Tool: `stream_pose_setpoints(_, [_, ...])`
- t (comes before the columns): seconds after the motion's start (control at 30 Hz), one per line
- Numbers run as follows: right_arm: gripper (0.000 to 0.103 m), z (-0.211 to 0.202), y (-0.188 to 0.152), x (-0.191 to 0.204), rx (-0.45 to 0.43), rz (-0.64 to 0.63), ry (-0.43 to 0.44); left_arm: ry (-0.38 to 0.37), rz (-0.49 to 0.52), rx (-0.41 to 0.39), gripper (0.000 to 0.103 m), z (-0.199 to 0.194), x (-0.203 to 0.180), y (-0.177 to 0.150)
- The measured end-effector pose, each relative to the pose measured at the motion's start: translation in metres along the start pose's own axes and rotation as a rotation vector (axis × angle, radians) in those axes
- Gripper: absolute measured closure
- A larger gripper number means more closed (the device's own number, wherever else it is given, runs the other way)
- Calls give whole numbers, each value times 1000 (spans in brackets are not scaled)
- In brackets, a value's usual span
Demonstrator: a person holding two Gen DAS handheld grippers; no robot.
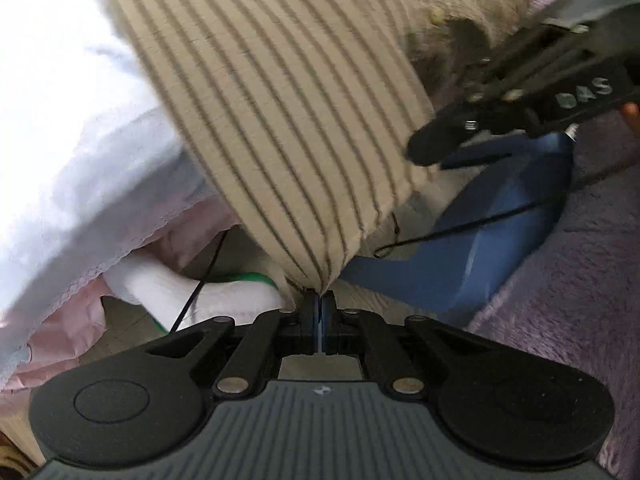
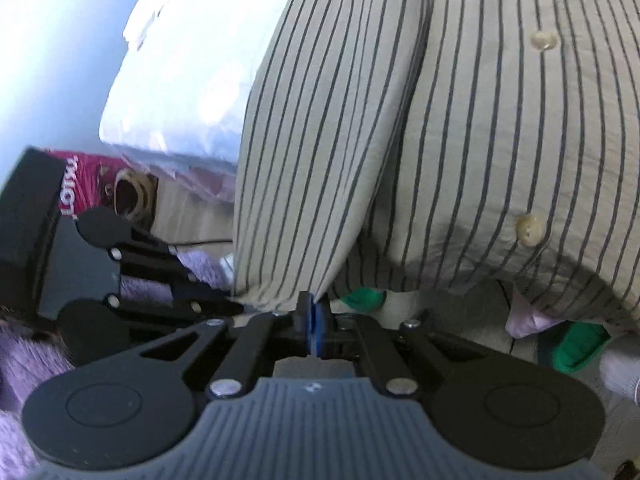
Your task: Fold clothes
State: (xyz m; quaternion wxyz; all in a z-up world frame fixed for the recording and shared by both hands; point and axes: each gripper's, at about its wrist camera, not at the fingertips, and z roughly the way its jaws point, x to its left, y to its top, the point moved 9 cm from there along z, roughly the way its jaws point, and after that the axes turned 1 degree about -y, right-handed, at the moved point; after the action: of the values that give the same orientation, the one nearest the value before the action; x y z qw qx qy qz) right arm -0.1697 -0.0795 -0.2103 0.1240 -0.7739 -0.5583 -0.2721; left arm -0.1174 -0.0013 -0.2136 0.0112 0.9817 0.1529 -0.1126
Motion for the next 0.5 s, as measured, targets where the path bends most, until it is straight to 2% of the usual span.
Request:
stream_pose_setpoints(0.07, [101,-2,-6,-4,12,2,-7,-4,19,11,103,-1,-4,2])
stream_pose_setpoints(0.17, [95,-5,-18,-10,38,0,-9,40,18,28,100,0,-9,0])
stream_pose_setpoints(0.27, [87,-12,-32,-16,57,-4,-12,84,18,44,85,1,-13,-1])
stream_pose_setpoints(0.33, [71,-15,-30,-16,45,-5,-17,117,19,54,63,-2,-15,0])
stream_pose_setpoints(0.37, [71,-17,-27,-15,34,-7,-20,132,20,56,60,-7,-13,2])
stream_pose_setpoints(0.43, [70,-24,-23,-16,6,-11,-26,116,25,35,58,-20,-16,10])
stream_pose_setpoints(0.5, [68,-29,-19,-22,-24,-8,-33,85,24,-25,58,-38,-19,24])
